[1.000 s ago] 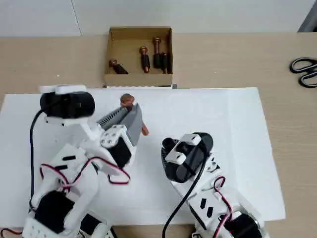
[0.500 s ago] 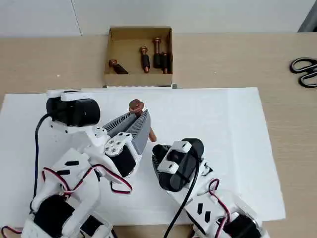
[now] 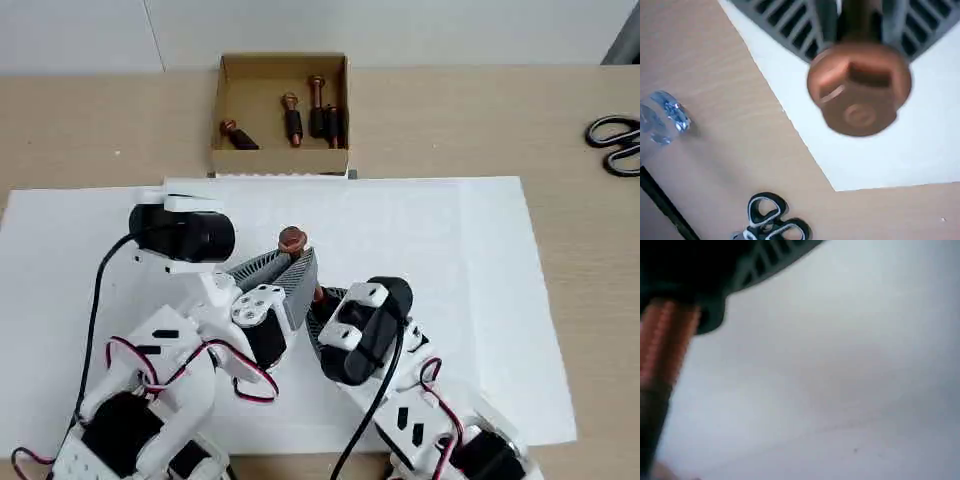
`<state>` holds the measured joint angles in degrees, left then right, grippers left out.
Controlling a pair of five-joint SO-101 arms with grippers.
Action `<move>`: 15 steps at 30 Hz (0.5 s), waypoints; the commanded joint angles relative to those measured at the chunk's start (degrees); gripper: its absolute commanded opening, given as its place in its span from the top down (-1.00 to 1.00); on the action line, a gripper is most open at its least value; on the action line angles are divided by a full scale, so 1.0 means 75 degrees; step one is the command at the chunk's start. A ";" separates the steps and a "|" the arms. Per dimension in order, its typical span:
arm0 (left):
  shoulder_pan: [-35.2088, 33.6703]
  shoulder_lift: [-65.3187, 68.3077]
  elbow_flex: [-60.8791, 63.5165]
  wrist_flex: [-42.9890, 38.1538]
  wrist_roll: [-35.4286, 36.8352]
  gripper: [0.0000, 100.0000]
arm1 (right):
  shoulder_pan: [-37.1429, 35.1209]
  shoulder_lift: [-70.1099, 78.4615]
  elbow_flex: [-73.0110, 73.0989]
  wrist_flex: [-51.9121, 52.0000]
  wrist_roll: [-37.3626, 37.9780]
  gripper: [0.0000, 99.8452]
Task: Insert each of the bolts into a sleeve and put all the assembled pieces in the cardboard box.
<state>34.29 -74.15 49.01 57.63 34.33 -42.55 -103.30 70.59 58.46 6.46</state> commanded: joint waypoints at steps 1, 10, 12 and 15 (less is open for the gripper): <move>0.0082 0.0000 -0.0029 0.0152 0.0012 0.99 | 0.0053 -0.0053 -0.0094 -0.0240 0.0070 1.00; 0.0375 0.0000 -0.0053 0.1231 -0.0012 0.99 | 0.0404 -0.0064 -0.0234 -0.0252 0.0070 1.00; 0.0668 0.0012 -0.0041 0.1383 -0.0012 0.99 | 0.0404 -0.0064 -0.0270 -0.0252 0.0070 1.00; 0.0867 0.0012 0.0053 0.1371 -0.0012 0.99 | 0.0404 -0.0064 -0.0270 -0.0252 0.0070 1.00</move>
<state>39.30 -73.80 49.01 66.68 34.33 -40.79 -103.21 70.59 58.55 6.64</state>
